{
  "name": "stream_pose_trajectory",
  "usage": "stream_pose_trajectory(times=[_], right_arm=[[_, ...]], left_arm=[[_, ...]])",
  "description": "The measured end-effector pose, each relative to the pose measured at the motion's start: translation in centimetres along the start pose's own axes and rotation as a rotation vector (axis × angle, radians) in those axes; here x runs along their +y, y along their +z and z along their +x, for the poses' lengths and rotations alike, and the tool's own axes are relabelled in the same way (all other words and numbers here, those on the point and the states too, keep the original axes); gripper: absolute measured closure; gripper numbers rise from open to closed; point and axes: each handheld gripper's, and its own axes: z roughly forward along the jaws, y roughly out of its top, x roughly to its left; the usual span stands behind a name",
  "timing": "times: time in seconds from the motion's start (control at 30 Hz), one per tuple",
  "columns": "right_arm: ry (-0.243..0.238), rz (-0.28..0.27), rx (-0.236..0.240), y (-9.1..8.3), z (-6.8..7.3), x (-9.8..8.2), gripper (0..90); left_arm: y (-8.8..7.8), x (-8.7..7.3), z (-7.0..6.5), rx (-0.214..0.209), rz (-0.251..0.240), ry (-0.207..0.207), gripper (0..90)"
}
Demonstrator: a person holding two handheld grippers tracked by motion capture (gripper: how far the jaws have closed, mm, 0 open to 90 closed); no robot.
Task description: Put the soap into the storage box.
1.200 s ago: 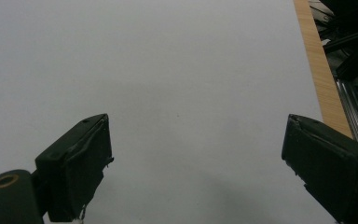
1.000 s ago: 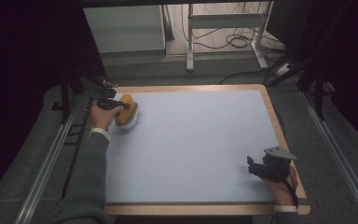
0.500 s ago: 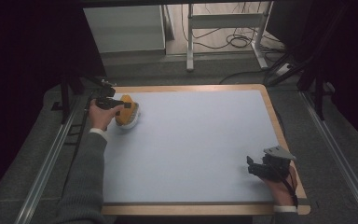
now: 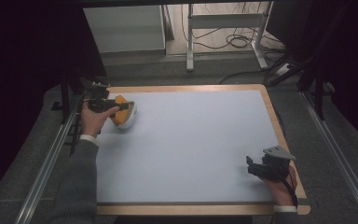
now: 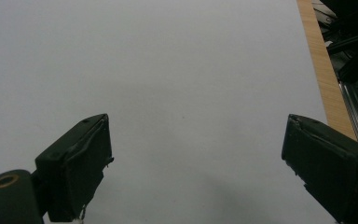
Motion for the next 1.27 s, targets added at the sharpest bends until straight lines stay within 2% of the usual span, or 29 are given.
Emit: stream_pose_trajectory(times=[0.03, 0.13, 0.17, 0.2, 0.23, 0.3, 0.33, 0.37, 0.4, 0.43, 0.47, 0.5, 0.57, 0.63, 0.73, 0.77, 0.8, 0.87, 1.0, 1.03, 1.1, 1.2, 1.27], right_arm=[[-0.001, -0.001, 0.002, 0.0, 0.0, 0.0, 8.4], [-0.004, 0.0, 0.006, 0.1, 0.0, 0.1, 8.4], [-0.004, 0.0, 0.006, 0.1, 0.0, 0.1, 8.4], [-0.006, 0.002, 0.006, 0.1, 0.0, 0.1, 8.4], [-0.006, 0.002, 0.006, 0.1, 0.0, 0.1, 8.4], [-0.004, 0.005, 0.005, 0.2, 0.0, 0.0, 8.4], [-0.004, 0.005, 0.005, 0.2, 0.0, 0.0, 8.4], [-0.004, 0.004, 0.005, 0.1, 0.0, 0.0, 8.4], [-0.004, 0.004, 0.005, 0.1, 0.0, 0.0, 8.4], [-0.004, 0.003, 0.006, 0.2, 0.1, 0.0, 8.4], [-0.004, 0.003, 0.006, 0.2, 0.1, 0.0, 8.4], [-0.006, 0.001, 0.007, 0.1, 0.2, 0.1, 8.4], [-0.008, 0.001, 0.008, 0.1, 0.2, 0.1, 8.4], [-0.008, 0.001, 0.007, 0.1, 0.3, 0.1, 8.4], [-0.009, 0.003, 0.008, 0.1, 0.3, 0.1, 8.4], [-0.01, 0.003, 0.008, 0.1, 0.3, 0.1, 8.4], [-0.012, 0.002, 0.008, 0.1, 0.3, 0.1, 8.4], [-0.011, 0.001, 0.008, 0.1, 0.3, 0.1, 8.4], [-0.009, -0.009, 0.0, 0.0, 0.4, 0.2, 8.4], [-0.008, -0.013, 0.001, 0.0, 0.5, 0.3, 8.4], [-0.013, -0.012, 0.0, 0.0, 0.5, 0.3, 8.4], [-0.017, -0.013, 0.003, 0.0, 0.6, 0.3, 8.4], [-0.018, -0.014, 0.004, 0.1, 0.7, 0.3, 8.4]], left_arm=[[-0.2, -0.7, -0.7, -0.002, -0.017, 0.027, 22.9], [-0.6, -1.4, -1.3, -0.015, -0.045, 0.04, 21.3], [-1.0, -1.8, -1.7, -0.007, -0.071, 0.051, 21.3], [-1.7, -2.8, -2.4, -0.029, -0.109, 0.067, 21.1], [-1.7, -2.8, -2.4, -0.029, -0.109, 0.067, 20.4], [-2.2, -3.9, -3.2, -0.056, -0.103, 0.096, 19.8], [-2.3, -4.4, -3.6, -0.058, -0.094, 0.115, 19.8], [-2.4, -5.6, -4.5, -0.048, -0.088, 0.143, 20.0], [-2.4, -5.6, -4.5, -0.048, -0.088, 0.143, 19.9], [-2.4, -6.6, -5.3, -0.058, -0.074, 0.164, 19.5], [-2.4, -6.6, -5.3, -0.058, -0.074, 0.164, 19.5], [-2.4, -7.7, -5.9, -0.077, -0.077, 0.168, 19.5], [-2.5, -9.0, -6.3, -0.102, -0.066, 0.168, 19.5], [-2.4, -9.4, -6.5, -0.105, -0.061, 0.172, 19.1], [-2.5, -11.2, -7.1, -0.132, -0.048, 0.176, 18.4], [-2.5, -11.2, -7.1, -0.132, -0.048, 0.176, 18.4], [-2.4, -11.9, -7.3, -0.154, -0.039, 0.179, 17.9], [-2.3, -12.1, -7.3, -0.155, -0.037, 0.181, 17.8], [-2.0, -12.6, -7.3, -0.174, -0.037, 0.159, 17.8], [-1.7, -12.6, -7.3, -0.178, -0.02, 0.166, 17.5], [-1.6, -12.6, -7.3, -0.18, -0.02, 0.164, 17.3], [-1.1, -12.7, -7.4, -0.139, -0.011, 0.179, 16.0], [-0.9, -12.8, -7.4, -0.141, -0.01, 0.182, 15.8]])
